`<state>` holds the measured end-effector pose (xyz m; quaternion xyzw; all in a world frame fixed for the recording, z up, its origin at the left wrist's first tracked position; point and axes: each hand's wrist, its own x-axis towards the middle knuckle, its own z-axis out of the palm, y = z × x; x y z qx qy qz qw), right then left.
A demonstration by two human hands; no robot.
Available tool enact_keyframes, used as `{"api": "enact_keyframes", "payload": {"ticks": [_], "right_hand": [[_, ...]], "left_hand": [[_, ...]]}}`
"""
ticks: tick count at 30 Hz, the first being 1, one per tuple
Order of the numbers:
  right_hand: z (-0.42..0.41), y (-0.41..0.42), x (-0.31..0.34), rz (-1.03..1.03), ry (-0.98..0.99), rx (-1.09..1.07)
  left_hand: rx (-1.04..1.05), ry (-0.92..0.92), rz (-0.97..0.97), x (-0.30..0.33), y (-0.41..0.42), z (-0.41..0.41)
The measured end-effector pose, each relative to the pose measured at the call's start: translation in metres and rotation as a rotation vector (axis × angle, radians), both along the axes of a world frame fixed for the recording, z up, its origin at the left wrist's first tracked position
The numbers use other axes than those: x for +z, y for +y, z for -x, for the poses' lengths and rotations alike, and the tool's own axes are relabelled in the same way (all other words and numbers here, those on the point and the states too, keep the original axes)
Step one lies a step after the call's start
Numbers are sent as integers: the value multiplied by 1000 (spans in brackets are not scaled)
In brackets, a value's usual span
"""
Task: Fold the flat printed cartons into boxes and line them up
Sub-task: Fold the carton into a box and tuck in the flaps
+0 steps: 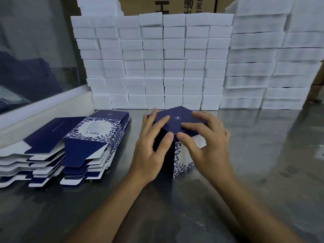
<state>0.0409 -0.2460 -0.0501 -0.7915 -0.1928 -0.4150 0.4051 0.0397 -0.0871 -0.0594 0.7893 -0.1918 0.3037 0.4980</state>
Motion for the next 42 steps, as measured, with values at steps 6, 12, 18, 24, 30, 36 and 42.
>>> {"api": "enact_keyframes", "payload": {"ticks": [6,12,18,24,30,36,42], "right_hand": [[0,8,-3,64,-79,-100],[0,13,-3,75,-114,-159],[0,13,0,96,-160,-247],[-4,8,-7,77,-186,-207],[-7,12,-4,25,-144,-194],[-10,3,-10,-188,-34,-20],[-16,-6,-4,-254,48,16]], "left_hand": [[30,-108,-92,-3,-8,-2],[88,-232,-67,-1,-11,-2],[138,-298,-65,1,-13,-2],[207,-310,-51,1,-10,-5],[204,-292,-45,0,-8,-6],[215,-238,-48,-1,-2,-8],[273,-224,-51,-1,-1,-9]]}}
